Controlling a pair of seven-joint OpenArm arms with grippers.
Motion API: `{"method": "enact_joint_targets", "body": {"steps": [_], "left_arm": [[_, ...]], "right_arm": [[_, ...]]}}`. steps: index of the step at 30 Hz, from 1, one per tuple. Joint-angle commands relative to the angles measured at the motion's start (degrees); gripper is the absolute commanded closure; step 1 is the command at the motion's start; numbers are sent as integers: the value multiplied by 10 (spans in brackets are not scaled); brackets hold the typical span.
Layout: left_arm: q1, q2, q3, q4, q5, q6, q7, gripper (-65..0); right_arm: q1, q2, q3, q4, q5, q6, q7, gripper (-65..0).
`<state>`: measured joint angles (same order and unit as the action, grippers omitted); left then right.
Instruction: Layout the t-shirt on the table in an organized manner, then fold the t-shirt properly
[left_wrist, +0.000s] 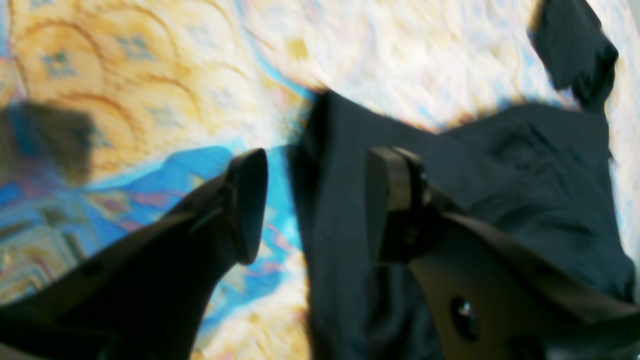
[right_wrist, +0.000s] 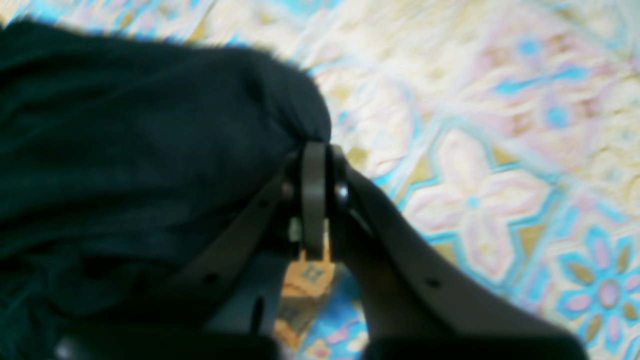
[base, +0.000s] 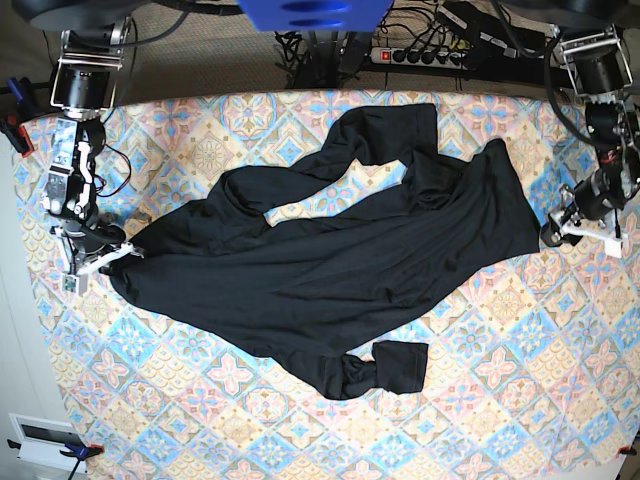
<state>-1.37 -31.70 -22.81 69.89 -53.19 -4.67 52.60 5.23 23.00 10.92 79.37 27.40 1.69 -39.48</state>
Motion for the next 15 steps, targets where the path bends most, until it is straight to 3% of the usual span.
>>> {"method": "enact_joint_targets", "body": {"steps": [1, 5, 9, 11, 15], "left_arm": [[-18, -3, 4, 7, 10, -7, -2, -307], [-41, 26, 61, 7, 84, -7, -5, -307], [-47, 46, 87, 7, 100, -8, -3, -272], [-47, 50, 94, 7, 100, -8, -5, -203], [-72, 52, 94, 7, 103, -8, -6, -4]], "right_arm": [[11, 17, 6, 8, -2, -2, 15, 0], [11, 17, 6, 10, -3, -2, 4, 0], [11, 17, 6, 16, -3, -2, -28, -20], [11, 17, 13, 16, -4, -2, -32, -47], [11, 16, 51, 16, -4, -2, -32, -101]]}}
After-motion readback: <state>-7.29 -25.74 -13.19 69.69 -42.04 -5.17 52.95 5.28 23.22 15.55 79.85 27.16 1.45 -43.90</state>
